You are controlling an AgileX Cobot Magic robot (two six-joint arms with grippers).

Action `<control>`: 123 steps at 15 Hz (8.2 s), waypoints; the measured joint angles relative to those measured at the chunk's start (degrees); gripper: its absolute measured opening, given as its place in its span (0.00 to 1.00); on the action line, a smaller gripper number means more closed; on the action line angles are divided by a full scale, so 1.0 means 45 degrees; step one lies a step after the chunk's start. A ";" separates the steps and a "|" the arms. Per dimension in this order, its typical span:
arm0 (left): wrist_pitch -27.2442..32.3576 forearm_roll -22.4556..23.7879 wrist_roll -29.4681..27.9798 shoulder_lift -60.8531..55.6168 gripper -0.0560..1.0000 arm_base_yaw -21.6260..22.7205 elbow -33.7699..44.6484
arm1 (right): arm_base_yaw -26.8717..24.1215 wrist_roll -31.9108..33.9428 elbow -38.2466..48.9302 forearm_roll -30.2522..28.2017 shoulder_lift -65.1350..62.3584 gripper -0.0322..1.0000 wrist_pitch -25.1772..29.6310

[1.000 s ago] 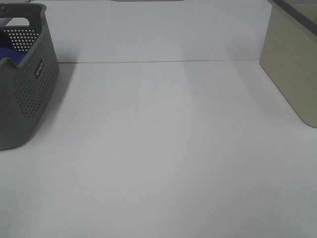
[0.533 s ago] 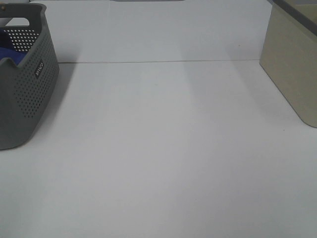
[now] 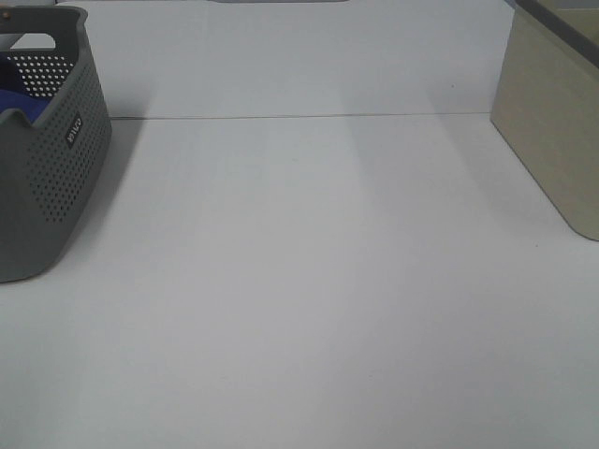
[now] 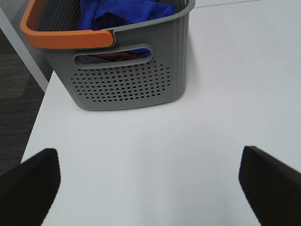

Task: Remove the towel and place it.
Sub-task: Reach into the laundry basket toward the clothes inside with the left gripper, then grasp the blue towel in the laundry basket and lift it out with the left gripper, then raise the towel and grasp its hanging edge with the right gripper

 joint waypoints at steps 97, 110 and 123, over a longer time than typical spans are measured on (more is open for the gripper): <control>0.0267 1.0937 0.7448 2.3402 0.05 -0.5449 -2.1327 | 0.0000 -0.3298 -0.0166 0.3183 0.0153 0.78 -0.1375; 0.0000 1.2121 0.9116 2.3084 0.05 -1.2796 -2.1798 | 0.0000 -2.0741 -0.0649 1.6196 1.2312 0.76 -0.1146; 0.0598 0.9817 1.1434 2.3084 0.05 -1.4018 -2.1798 | 0.1617 -2.4612 -0.4647 1.8869 2.0346 0.76 0.0382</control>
